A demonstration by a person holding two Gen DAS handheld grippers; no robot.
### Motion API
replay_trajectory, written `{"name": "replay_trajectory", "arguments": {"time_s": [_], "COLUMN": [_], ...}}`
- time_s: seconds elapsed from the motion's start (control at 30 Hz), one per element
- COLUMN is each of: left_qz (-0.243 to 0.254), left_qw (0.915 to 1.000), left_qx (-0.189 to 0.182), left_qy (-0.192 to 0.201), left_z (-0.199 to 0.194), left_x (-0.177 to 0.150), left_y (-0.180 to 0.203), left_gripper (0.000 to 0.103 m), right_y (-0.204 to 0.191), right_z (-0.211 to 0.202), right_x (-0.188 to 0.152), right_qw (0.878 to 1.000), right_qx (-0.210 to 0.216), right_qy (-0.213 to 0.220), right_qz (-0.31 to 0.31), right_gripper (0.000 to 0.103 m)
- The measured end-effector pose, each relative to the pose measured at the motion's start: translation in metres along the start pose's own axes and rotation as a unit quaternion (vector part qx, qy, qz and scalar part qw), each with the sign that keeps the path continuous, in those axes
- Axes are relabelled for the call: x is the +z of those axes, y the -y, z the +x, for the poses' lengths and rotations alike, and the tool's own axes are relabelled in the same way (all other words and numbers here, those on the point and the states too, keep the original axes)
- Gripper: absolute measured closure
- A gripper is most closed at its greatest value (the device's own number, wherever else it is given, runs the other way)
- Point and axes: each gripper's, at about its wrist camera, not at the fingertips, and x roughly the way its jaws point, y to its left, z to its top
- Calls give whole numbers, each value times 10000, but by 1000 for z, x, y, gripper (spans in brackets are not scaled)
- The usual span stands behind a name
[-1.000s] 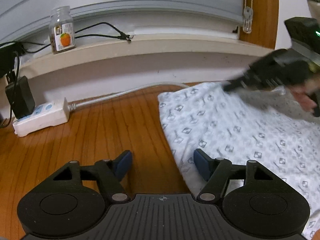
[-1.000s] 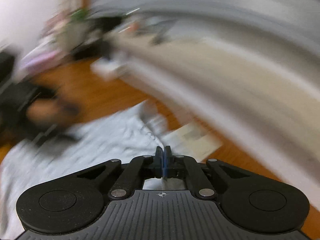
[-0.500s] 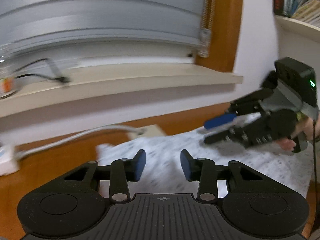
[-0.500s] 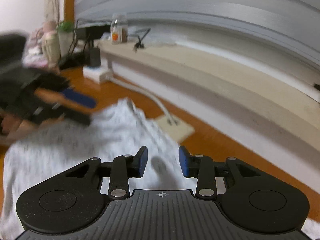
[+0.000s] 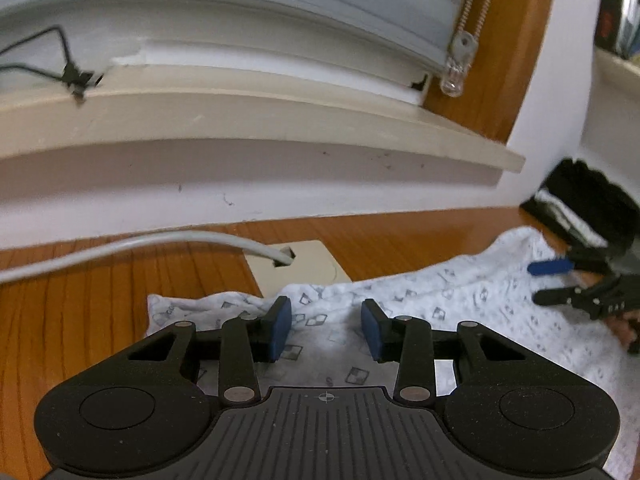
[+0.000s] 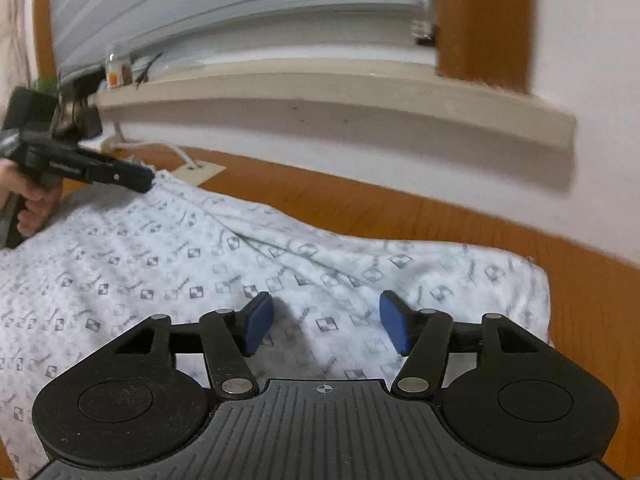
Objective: Fold clothes
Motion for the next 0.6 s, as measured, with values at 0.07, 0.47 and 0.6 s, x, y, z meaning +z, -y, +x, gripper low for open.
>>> {"name": "replay_trajectory", "arguments": {"time_s": [0.07,0.47,0.6], "left_qz": [-109,131,112], "left_qw": [9999,9998,9998], "left_qx": [-73,-100,-119], "left_qy": [20,126,101], "left_z": [-1,-6,-5], "left_x": [0,0,0], "left_y": [-4,9,9], "left_gripper": [60,35,35], "right_y": [0,-4,7], "right_z": [0,0,26], "right_x": [-1,14,29], "right_qw": [10000,9994,9973], "right_qx": [-15,-276,-679], "right_qy": [29,166,-266], "right_qz": [28,-131,-108], "right_gripper": [43,52,60]}}
